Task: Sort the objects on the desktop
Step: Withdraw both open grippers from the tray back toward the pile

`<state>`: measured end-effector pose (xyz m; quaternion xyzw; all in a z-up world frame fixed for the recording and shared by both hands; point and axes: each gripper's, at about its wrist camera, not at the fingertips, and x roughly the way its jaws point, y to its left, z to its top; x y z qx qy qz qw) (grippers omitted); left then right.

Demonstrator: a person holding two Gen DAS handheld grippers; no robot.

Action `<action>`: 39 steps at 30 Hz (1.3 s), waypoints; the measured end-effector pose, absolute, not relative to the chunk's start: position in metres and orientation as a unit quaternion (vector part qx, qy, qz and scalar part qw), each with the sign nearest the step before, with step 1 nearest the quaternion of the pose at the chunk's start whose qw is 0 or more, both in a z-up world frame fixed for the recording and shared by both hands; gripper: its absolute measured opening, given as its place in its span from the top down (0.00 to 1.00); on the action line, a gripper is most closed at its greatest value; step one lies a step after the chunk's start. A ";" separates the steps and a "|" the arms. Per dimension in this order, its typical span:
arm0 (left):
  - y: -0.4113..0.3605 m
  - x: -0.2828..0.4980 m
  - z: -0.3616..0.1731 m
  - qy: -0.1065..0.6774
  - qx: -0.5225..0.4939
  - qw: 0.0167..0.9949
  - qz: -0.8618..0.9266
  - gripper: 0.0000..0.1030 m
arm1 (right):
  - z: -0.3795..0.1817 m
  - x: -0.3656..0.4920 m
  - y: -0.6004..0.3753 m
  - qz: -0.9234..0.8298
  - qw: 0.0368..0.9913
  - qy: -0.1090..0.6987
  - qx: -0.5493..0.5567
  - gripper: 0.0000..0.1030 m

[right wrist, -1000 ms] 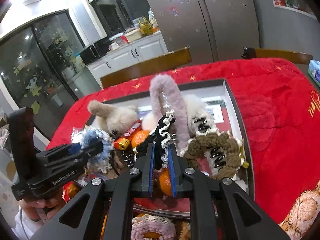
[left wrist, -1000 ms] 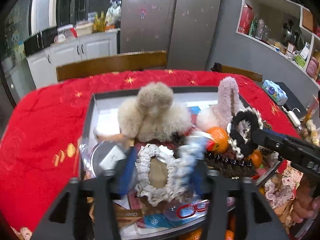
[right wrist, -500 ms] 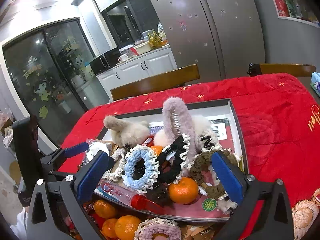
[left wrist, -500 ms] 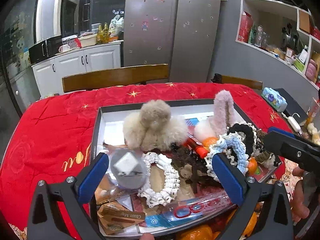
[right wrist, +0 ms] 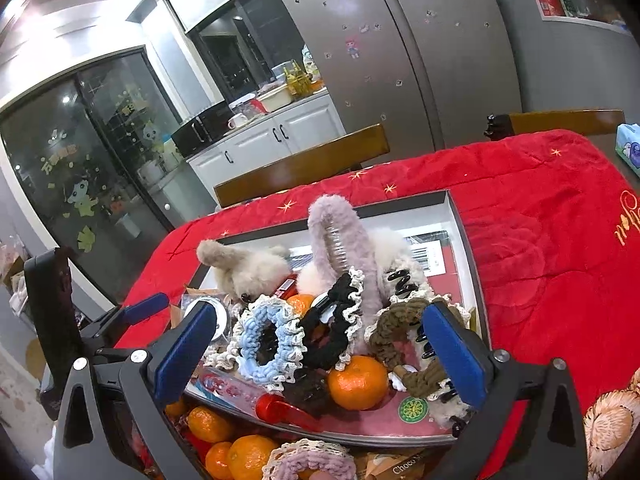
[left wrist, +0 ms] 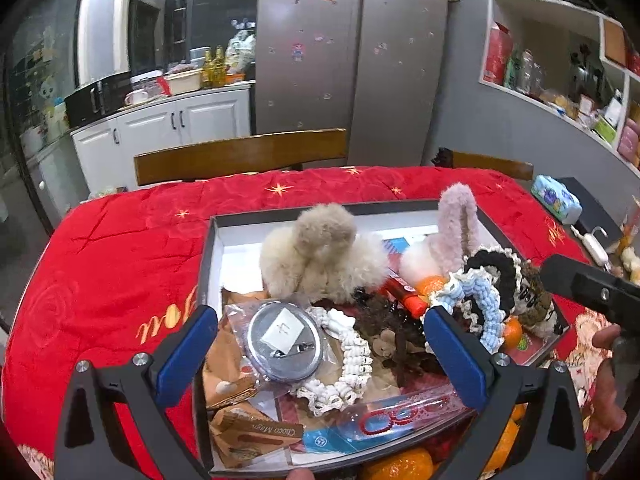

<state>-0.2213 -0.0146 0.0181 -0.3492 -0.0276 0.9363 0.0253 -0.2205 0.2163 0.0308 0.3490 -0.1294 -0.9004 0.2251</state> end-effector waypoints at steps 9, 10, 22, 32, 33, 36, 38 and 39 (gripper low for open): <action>0.000 -0.166 0.067 -0.015 -0.303 0.016 0.953 0.00 | 0.064 -0.193 0.213 -0.910 0.239 -0.116 0.320 0.00; 0.003 -0.154 0.075 -0.005 -0.294 0.015 0.956 0.00 | 0.069 -0.187 0.213 -0.911 0.240 -0.116 0.315 0.00; 0.001 -0.039 0.113 -0.005 -0.214 0.025 0.977 0.00 | 0.124 -0.096 0.220 -0.938 0.237 -0.090 0.237 0.00; -0.021 0.011 0.045 -0.063 -0.218 -0.026 0.974 0.00 | 0.081 -0.025 0.223 -0.967 0.174 -0.052 0.178 0.00; -0.020 0.013 0.034 -0.068 -0.223 -0.025 0.972 0.00 | 0.071 -0.026 0.220 -0.966 0.172 -0.055 0.187 0.00; -0.012 0.011 0.012 -0.049 -0.248 -0.017 0.967 0.00 | 0.036 -0.038 0.213 -0.946 0.180 -0.065 0.263 0.00; -0.007 0.005 0.006 -0.032 -0.268 -0.014 0.963 0.00 | 0.017 -0.040 0.212 -0.941 0.168 -0.070 0.287 0.00; -0.008 0.005 0.004 -0.034 -0.272 -0.015 0.962 0.00 | 0.010 -0.040 0.212 -0.940 0.157 -0.069 0.294 0.00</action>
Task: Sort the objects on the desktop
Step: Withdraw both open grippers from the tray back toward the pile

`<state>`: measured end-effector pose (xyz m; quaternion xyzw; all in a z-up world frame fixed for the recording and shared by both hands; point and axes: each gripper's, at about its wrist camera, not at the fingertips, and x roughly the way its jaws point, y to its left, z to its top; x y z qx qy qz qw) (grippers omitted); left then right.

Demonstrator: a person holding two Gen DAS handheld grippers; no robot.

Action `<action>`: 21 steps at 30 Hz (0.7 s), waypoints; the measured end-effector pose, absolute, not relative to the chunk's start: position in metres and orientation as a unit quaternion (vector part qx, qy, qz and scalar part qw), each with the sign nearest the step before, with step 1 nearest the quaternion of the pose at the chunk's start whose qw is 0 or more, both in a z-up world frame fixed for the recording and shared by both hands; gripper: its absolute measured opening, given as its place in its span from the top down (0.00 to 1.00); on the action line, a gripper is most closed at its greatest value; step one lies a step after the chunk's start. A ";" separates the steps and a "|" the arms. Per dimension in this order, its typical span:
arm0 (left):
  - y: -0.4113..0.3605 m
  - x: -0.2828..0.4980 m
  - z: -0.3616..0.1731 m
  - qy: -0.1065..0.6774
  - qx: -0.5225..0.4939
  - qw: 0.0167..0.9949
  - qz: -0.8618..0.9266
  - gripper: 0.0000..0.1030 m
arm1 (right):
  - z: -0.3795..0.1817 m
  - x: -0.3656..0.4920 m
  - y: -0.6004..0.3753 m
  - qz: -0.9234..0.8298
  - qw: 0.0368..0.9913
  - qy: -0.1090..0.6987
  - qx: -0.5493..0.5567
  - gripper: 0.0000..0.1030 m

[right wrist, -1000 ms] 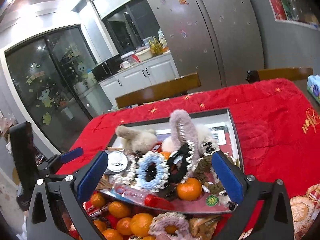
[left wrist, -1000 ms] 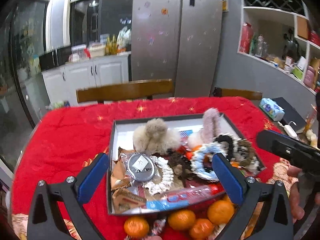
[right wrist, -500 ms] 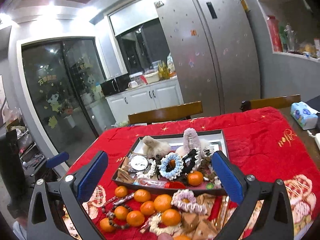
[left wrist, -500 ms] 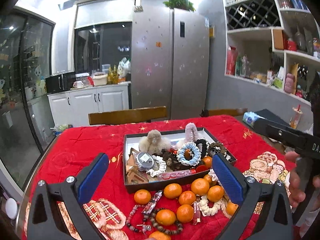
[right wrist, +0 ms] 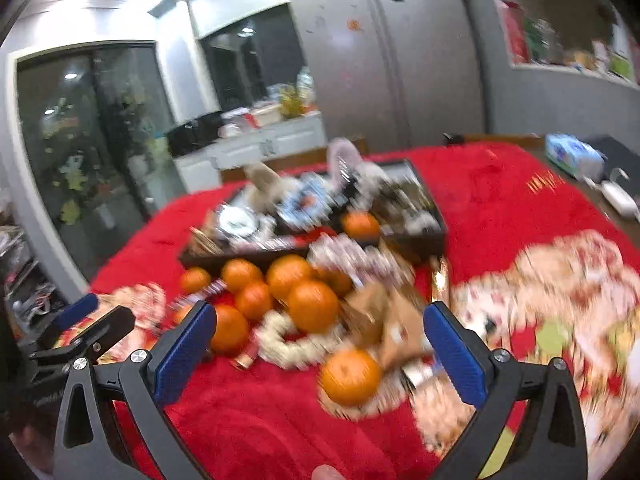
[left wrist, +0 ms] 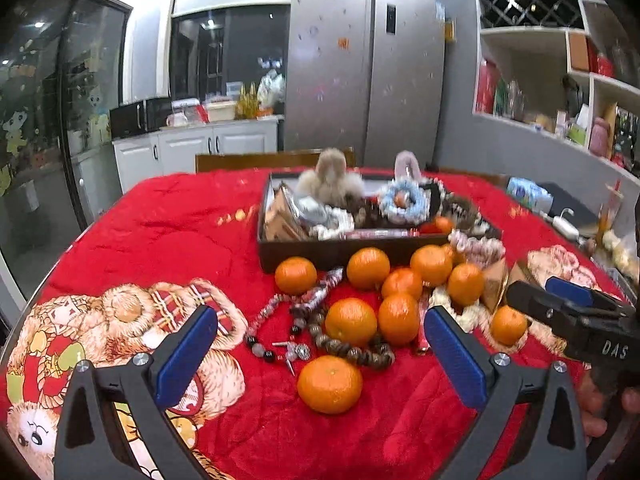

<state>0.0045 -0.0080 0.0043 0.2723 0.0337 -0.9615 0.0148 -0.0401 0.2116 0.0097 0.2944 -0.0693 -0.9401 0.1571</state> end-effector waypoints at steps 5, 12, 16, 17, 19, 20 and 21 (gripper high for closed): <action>-0.014 0.008 0.005 0.049 0.270 0.019 -0.961 0.00 | 0.005 -0.041 0.205 -0.939 0.152 -0.052 0.305 0.00; 0.000 0.021 0.014 0.008 0.224 0.052 -0.973 0.00 | 0.015 -0.017 0.181 -0.957 0.150 0.017 0.249 0.00; 0.000 0.021 0.016 0.008 0.222 0.053 -0.974 0.00 | 0.018 -0.009 0.177 -0.960 0.151 0.032 0.235 0.00; 0.000 0.021 0.016 0.008 0.222 0.054 -0.974 0.00 | 0.018 -0.009 0.177 -0.960 0.150 0.033 0.236 0.00; 0.000 0.021 0.016 0.007 0.222 0.054 -0.973 0.00 | 0.017 -0.011 0.178 -0.958 0.150 0.031 0.241 0.00; -0.001 0.021 0.016 0.008 0.222 0.054 -0.973 0.00 | 0.017 -0.011 0.177 -0.958 0.150 0.031 0.242 0.00; 0.000 0.021 0.016 0.008 0.222 0.054 -0.973 0.00 | 0.017 -0.011 0.177 -0.958 0.150 0.030 0.243 0.00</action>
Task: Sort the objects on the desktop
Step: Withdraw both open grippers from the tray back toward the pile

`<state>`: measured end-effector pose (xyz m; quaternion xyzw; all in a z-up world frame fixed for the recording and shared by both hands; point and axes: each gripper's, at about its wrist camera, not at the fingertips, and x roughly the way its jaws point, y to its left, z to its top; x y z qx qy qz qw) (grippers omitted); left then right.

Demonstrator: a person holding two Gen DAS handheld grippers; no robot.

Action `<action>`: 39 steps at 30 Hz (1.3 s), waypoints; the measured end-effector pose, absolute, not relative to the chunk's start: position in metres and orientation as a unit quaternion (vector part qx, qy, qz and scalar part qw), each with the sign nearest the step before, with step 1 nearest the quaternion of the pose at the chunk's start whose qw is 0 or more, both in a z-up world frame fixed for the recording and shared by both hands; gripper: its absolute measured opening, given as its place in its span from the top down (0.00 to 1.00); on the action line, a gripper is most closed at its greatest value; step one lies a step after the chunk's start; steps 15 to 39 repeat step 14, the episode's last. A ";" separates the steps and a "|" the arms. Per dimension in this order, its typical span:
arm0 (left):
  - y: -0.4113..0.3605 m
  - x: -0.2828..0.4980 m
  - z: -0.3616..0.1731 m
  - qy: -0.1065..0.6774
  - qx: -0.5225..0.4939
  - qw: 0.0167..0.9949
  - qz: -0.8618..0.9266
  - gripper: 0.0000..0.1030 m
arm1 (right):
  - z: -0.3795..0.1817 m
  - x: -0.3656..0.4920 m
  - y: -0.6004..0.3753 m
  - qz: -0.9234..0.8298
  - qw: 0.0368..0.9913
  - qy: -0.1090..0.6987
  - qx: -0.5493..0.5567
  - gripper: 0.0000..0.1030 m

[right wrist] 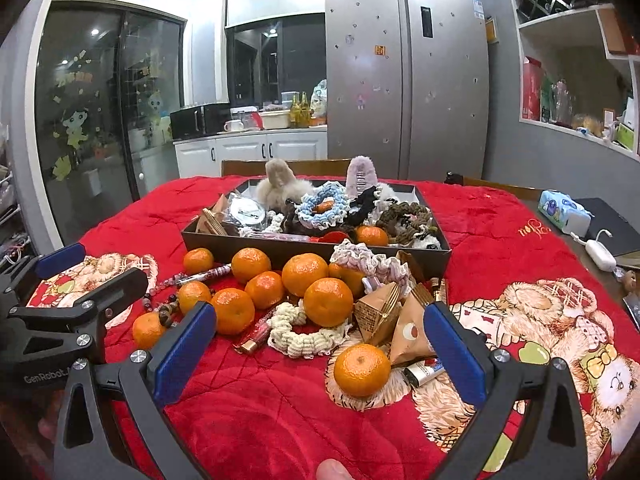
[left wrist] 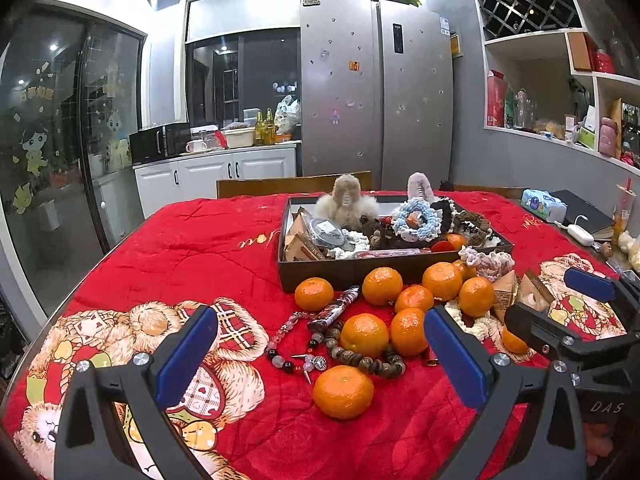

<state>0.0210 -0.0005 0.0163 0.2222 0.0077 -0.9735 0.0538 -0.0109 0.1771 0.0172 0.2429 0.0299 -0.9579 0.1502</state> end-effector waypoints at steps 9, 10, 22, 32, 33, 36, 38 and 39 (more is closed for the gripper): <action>0.000 0.019 0.015 0.010 0.225 0.052 -0.973 0.00 | 0.016 -0.012 0.178 -0.959 0.148 0.032 0.240 0.00; 0.000 0.019 0.016 0.009 0.224 0.052 -0.973 0.00 | 0.016 -0.012 0.178 -0.959 0.148 0.032 0.240 0.00; 0.000 0.020 0.015 0.010 0.223 0.051 -0.973 0.00 | 0.016 -0.011 0.177 -0.959 0.148 0.032 0.239 0.00; 0.000 0.020 0.015 0.010 0.223 0.051 -0.973 0.00 | 0.016 -0.011 0.177 -0.959 0.148 0.032 0.239 0.00; 0.000 0.020 0.015 0.010 0.223 0.051 -0.973 0.00 | 0.016 -0.011 0.177 -0.959 0.148 0.032 0.239 0.00; 0.000 0.020 0.015 0.010 0.223 0.051 -0.973 0.00 | 0.016 -0.011 0.177 -0.959 0.148 0.032 0.239 0.00; 0.000 0.020 0.015 0.010 0.223 0.051 -0.973 0.00 | 0.016 -0.011 0.177 -0.959 0.148 0.032 0.239 0.00; 0.000 0.020 0.015 0.010 0.223 0.051 -0.973 0.00 | 0.016 -0.011 0.177 -0.959 0.148 0.032 0.239 0.00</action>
